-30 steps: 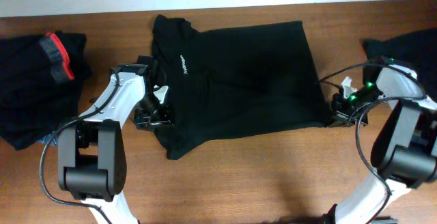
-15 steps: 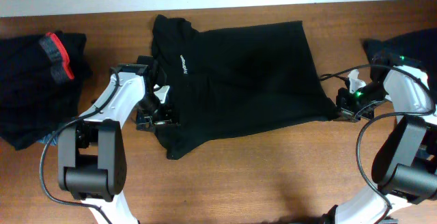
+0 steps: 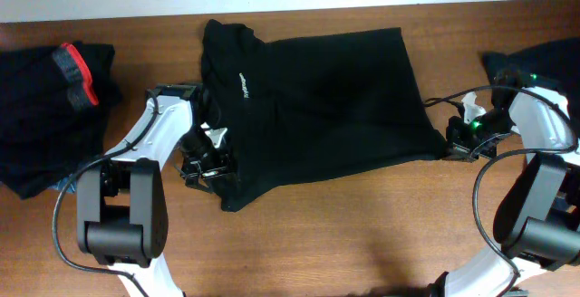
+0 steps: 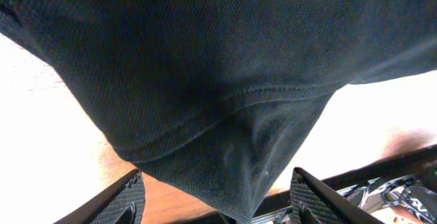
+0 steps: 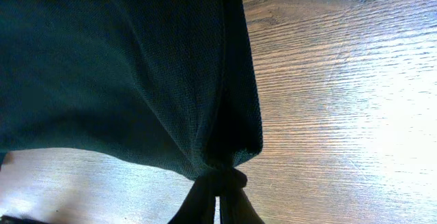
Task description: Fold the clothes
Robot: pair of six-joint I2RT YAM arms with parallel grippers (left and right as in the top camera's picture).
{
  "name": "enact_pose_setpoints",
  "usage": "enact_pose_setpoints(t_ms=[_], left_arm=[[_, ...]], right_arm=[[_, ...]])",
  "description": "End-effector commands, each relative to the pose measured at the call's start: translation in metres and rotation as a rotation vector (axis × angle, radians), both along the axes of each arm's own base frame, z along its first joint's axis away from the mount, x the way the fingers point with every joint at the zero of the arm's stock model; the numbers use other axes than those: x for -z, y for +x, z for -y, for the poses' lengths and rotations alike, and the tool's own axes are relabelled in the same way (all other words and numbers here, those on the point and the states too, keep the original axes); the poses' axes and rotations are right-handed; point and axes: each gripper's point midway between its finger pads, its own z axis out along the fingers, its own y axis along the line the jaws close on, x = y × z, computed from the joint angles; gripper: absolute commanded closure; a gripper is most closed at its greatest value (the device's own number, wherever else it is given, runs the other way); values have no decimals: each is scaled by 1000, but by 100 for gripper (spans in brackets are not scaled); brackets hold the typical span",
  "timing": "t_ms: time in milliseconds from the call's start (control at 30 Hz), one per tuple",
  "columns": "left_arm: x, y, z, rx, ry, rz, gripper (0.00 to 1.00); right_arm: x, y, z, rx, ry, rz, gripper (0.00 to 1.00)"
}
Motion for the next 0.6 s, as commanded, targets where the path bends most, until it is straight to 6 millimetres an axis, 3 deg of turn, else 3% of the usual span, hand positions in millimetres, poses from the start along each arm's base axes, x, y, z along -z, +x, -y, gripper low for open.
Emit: enact_pose_setpoints(t_ms=[0,167,233,267,333,367,567], left_arm=[[1,1,3,-3,-20,-1,31],[6,6,4,-2,-23,28,34],[10,6,4,-3,-25,34,49],[12,6,5,-4,-29,34,68],[14,6,6,-6,-36,38,94],[14,7,6,-6,-37,43,100],[4,14,13,-19,-93,63,100]], right_arm=[[-6,2,-2,-5,-3,20,96],[-6,2,-2,-5,-2,19,96],[-6,2,-2,-5,-2,19,96],[-6,2,-2,-5,-1,18,96],[-6,2,-2,-5,-1,17,96],[-6,2,-2,-5,-1,17,96],[-6,2,-2,-5,-1,17,96]])
